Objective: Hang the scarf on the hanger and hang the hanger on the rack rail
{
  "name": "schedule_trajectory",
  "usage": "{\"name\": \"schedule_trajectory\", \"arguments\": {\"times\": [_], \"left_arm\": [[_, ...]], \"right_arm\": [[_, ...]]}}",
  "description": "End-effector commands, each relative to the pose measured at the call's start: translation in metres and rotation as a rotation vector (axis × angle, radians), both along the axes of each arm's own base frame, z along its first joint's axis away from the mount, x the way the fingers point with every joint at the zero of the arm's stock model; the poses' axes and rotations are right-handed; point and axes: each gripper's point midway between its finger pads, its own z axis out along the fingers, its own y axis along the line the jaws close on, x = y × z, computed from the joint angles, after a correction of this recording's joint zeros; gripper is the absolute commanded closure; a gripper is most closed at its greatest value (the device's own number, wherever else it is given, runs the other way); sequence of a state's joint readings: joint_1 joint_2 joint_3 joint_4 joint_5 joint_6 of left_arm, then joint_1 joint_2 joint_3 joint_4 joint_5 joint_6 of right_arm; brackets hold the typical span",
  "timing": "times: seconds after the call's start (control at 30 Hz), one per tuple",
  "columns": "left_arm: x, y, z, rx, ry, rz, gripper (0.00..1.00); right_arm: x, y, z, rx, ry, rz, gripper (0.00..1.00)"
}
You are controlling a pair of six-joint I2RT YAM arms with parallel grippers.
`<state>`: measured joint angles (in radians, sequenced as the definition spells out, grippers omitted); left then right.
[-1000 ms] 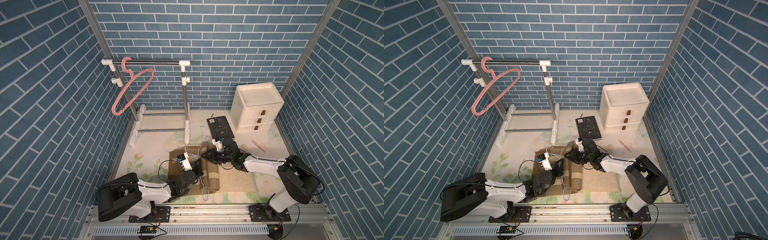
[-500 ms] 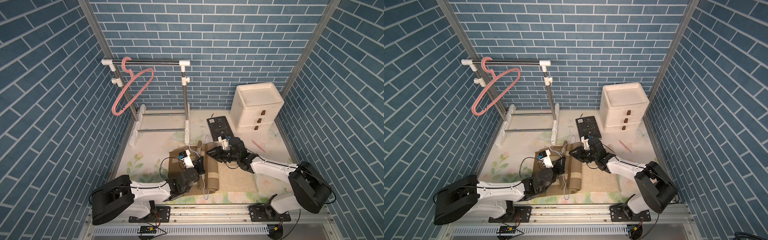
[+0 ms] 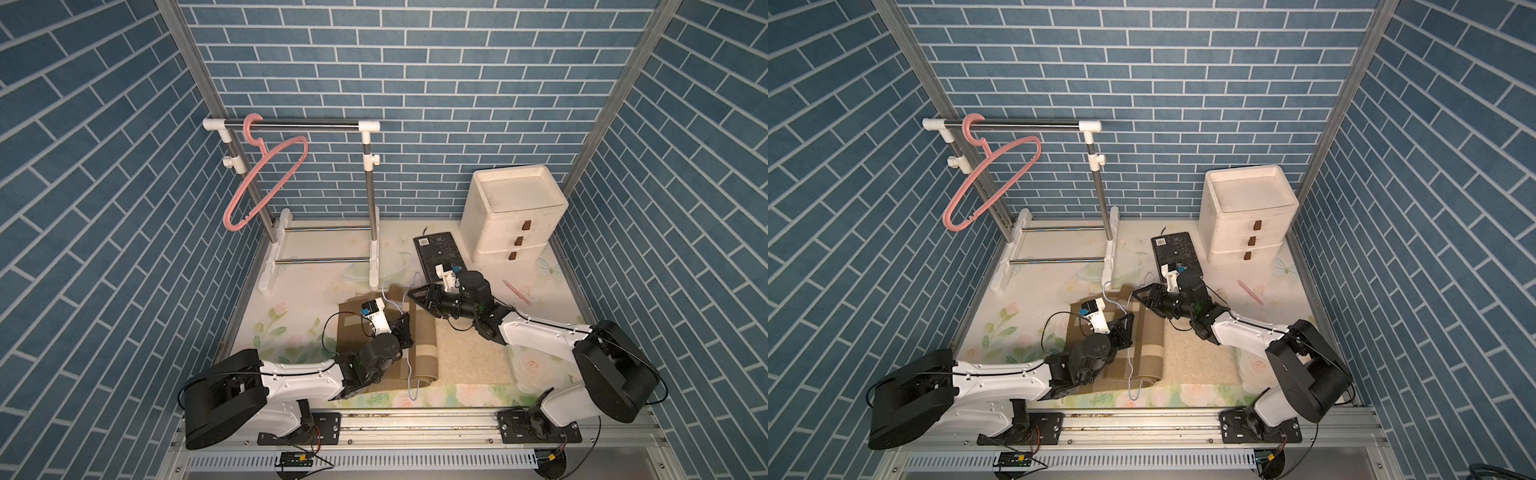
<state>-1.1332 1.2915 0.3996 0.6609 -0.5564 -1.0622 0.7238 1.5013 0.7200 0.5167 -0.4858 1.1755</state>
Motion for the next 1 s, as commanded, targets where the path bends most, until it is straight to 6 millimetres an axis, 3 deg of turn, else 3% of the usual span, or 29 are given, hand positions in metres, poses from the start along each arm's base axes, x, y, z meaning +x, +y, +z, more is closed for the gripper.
{"name": "schedule_trajectory", "arguments": {"times": [0.0, 0.3, 0.5, 0.6, 0.67, 0.77, 0.97], "left_arm": [[-0.001, -0.003, 0.000, 0.009, -0.002, -0.005, 1.00], [-0.001, -0.002, 0.000, 0.010, -0.004, -0.002, 1.00], [0.000, -0.002, 0.002, 0.014, -0.013, -0.001, 1.00], [0.000, 0.000, 0.003, 0.036, -0.025, -0.002, 0.99], [0.000, 0.002, 0.005, 0.060, -0.035, 0.002, 0.94], [-0.001, 0.011, 0.006, 0.106, -0.043, 0.012, 0.83], [-0.013, 0.050, 0.002, 0.101, -0.047, 0.056, 0.52]], "right_arm": [[0.004, 0.016, 0.016, 0.046, -0.020, 0.017, 0.45], [-0.012, 0.037, -0.001, -0.005, 0.021, 0.066, 0.56], [-0.017, 0.034, -0.012, -0.040, 0.036, 0.067, 0.77], [-0.016, 0.032, -0.014, -0.067, 0.028, 0.067, 0.93], [-0.014, 0.030, -0.012, -0.071, 0.020, 0.061, 1.00], [-0.012, 0.026, -0.011, -0.073, 0.018, 0.049, 1.00], [-0.004, 0.011, -0.013, -0.077, 0.020, 0.017, 1.00]]}}
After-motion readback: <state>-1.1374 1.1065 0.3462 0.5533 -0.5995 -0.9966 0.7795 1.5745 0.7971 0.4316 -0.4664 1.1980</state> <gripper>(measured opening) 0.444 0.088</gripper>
